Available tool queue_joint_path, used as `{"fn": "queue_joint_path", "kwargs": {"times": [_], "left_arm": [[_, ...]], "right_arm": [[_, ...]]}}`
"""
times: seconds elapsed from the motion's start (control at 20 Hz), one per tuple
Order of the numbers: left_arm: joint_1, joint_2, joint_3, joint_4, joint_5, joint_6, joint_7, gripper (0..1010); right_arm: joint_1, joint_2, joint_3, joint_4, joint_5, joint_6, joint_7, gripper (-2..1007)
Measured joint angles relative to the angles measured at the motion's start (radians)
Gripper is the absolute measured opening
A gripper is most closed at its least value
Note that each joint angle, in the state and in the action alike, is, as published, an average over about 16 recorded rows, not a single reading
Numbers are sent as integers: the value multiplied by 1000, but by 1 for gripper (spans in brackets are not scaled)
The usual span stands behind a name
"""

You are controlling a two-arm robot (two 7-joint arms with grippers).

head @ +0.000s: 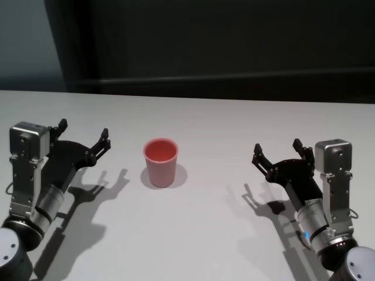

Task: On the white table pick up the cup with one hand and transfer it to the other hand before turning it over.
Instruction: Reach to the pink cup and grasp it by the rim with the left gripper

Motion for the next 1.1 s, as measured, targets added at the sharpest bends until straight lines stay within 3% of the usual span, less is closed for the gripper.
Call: {"fn": "queue_joint_path", "kwargs": {"times": [0.4,0.65,0.85,1.1], "left_arm": [[-20,107,-17,-46,58,35,-109,1001],[-44,183,-9,-75,110,52,-179,1001],[-76,246,17,-96,156,60,-246,1001],[-135,321,76,-116,211,54,-340,1001]], "right_arm": [[0,0,0,0,0,0,0,1002],[0,0,0,0,0,0,0,1002],[0,0,0,0,0,0,0,1002],[0,0,0,0,0,0,0,1002]]}}
